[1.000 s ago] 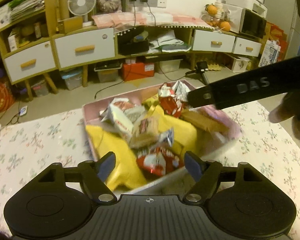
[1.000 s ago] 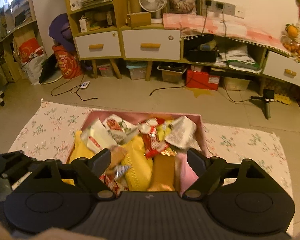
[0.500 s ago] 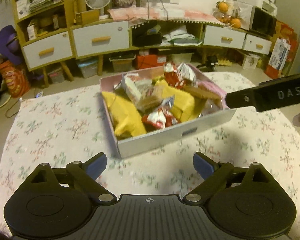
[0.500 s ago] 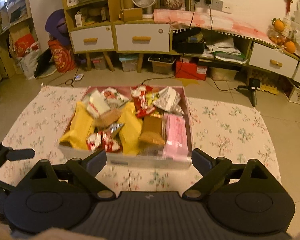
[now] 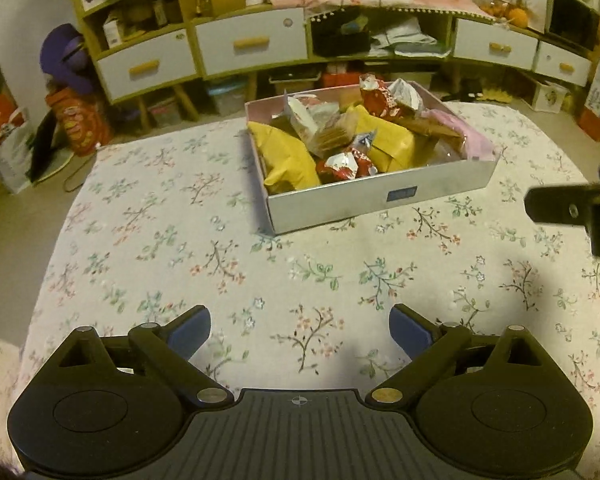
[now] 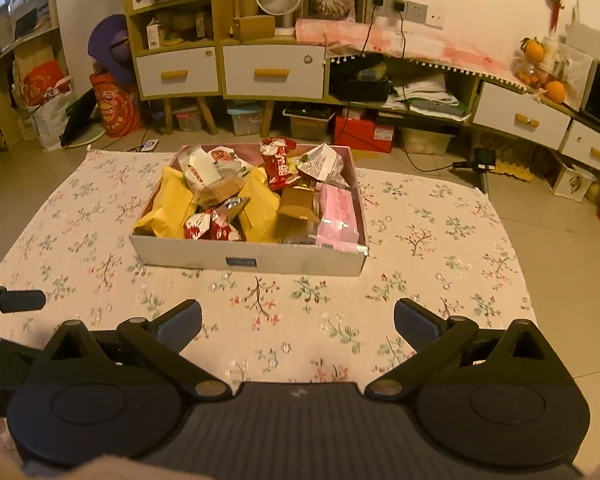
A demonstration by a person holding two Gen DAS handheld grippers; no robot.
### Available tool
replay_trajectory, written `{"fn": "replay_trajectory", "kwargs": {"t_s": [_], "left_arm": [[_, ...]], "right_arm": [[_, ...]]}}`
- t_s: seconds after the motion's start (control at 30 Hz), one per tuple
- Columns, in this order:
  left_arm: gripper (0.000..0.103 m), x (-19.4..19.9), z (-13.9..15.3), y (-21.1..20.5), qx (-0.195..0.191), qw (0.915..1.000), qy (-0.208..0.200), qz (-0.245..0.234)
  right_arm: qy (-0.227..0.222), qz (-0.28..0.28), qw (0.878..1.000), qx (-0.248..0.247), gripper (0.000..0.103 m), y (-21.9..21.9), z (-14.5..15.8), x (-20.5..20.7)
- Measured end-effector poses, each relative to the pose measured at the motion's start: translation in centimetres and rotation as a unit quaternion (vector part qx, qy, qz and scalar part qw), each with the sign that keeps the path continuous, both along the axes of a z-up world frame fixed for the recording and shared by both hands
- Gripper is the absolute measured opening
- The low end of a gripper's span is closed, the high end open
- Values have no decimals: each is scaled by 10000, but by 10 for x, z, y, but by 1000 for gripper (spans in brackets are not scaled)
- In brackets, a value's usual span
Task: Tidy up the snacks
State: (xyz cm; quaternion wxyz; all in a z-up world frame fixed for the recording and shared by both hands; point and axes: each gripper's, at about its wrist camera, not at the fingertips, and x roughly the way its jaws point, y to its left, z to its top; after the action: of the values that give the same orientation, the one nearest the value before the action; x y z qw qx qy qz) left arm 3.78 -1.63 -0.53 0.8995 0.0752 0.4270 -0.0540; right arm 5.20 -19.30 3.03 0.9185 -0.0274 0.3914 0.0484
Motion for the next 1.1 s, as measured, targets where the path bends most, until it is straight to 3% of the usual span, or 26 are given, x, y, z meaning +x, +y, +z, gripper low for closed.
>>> {"fn": "replay_trajectory", "kwargs": {"t_s": [0.3,0.67,1.1], "left_arm": [[101,-22,2,-10,236,9995,10,195],[101,-28,16,-11,30,9991,-242,341],[101,-26,17,-9,17,9988,-258,419]], "right_arm": [[91,-292,9994,152,103,-9,-1,-12],[75,-338,9994,-79,103,-6,-13,-15],[138,-284,9994,-111,103,-3,-14,-17]]}}
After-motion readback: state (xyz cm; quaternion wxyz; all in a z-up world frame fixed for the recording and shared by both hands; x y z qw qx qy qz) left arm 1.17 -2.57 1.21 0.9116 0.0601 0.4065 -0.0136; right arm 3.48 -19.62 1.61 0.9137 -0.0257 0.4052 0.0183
